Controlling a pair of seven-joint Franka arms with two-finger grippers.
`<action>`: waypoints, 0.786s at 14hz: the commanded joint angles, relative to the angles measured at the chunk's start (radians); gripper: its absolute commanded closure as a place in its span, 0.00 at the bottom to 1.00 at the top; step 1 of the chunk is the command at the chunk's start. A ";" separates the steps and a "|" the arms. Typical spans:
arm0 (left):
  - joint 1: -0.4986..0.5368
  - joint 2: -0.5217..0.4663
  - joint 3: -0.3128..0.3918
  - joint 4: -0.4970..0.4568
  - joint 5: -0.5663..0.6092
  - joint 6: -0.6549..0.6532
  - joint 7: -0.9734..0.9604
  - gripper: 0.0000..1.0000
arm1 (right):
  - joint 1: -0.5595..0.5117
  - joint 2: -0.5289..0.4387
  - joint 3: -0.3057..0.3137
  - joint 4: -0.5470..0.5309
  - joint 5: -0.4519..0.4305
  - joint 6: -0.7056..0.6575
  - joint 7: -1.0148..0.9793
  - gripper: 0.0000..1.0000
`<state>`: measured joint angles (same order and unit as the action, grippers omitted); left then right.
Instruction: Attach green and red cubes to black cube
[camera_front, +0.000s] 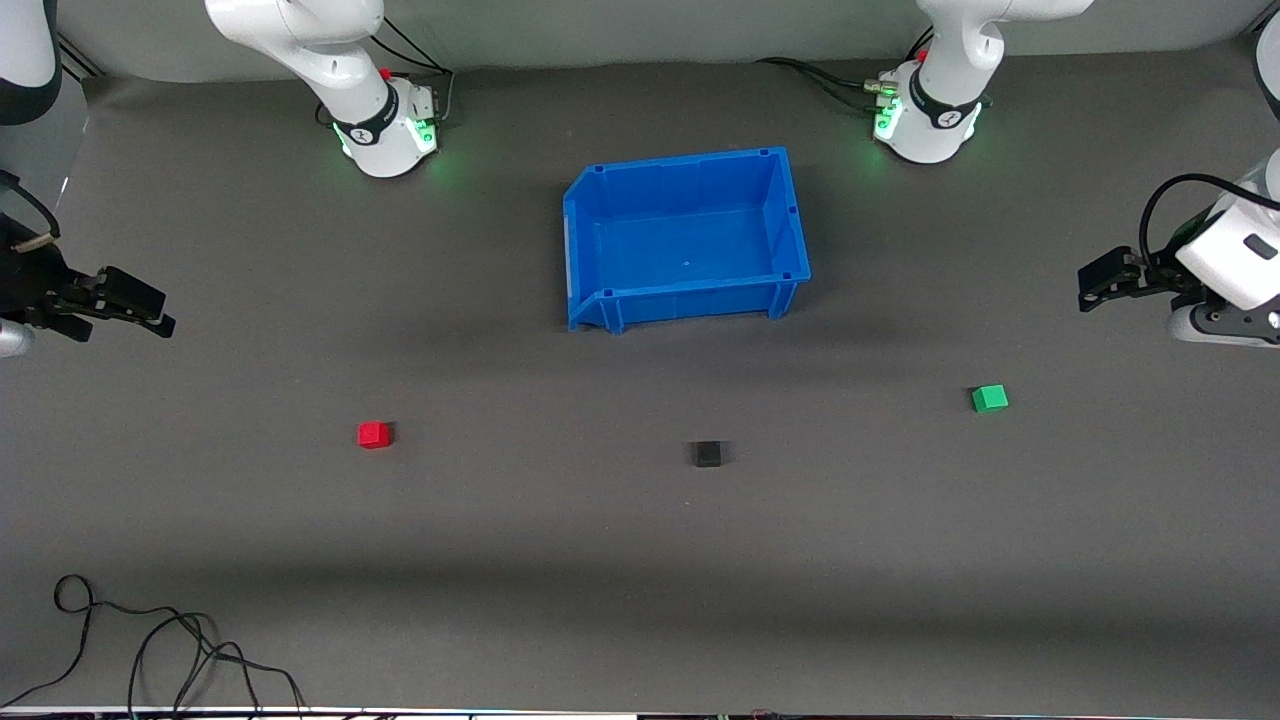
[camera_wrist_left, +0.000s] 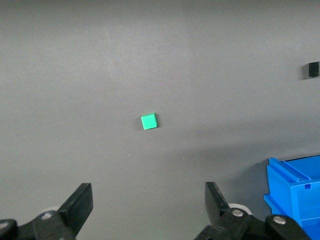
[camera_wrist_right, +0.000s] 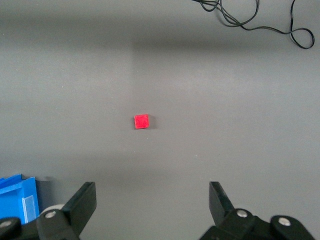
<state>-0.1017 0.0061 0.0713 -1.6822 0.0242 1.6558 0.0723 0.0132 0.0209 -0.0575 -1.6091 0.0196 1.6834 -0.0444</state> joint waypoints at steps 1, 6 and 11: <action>0.007 -0.006 -0.008 -0.007 0.000 -0.008 0.012 0.00 | 0.007 -0.007 -0.004 0.005 -0.007 -0.013 0.014 0.00; 0.008 -0.006 -0.008 -0.007 0.000 -0.008 0.012 0.00 | 0.008 -0.003 -0.002 0.009 -0.007 -0.013 0.014 0.00; 0.008 -0.008 -0.008 -0.007 0.000 -0.010 0.011 0.00 | 0.008 0.004 -0.004 0.023 -0.009 -0.008 0.075 0.00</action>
<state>-0.1016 0.0061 0.0708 -1.6876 0.0242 1.6558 0.0724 0.0133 0.0209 -0.0575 -1.6086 0.0196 1.6843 -0.0312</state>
